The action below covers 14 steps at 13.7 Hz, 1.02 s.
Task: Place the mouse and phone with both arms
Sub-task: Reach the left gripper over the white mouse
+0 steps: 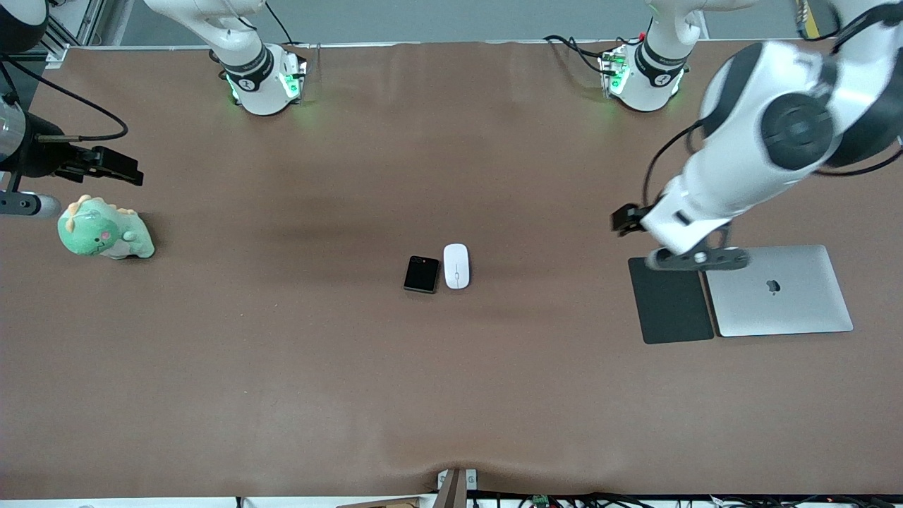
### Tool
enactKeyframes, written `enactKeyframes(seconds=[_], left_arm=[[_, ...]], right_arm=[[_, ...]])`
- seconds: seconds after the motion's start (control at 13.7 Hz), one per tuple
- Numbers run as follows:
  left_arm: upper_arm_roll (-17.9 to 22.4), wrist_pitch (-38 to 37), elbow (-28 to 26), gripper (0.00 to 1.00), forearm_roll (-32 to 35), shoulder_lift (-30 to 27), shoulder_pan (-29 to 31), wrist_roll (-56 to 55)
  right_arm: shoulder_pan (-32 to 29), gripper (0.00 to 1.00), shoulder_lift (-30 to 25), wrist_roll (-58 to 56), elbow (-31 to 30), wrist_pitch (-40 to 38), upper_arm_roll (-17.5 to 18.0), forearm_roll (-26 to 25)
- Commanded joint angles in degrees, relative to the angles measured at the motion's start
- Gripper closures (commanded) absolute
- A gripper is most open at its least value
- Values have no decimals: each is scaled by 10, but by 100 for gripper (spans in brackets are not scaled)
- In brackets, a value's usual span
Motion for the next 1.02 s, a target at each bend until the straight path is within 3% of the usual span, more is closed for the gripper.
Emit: enactKeyframes(seconds=[0.0, 0.58, 0.95], left_arm=[[0, 70, 0, 0, 7, 46, -44, -44], [9, 257, 34, 0, 11, 229, -181, -194], [63, 314, 55, 0, 26, 283, -264, -271]], right_arm=[[-10, 0, 1, 9, -1, -1, 9, -1], [-10, 0, 3, 9, -1, -1, 9, -1], [-10, 0, 6, 9, -1, -1, 9, -1]])
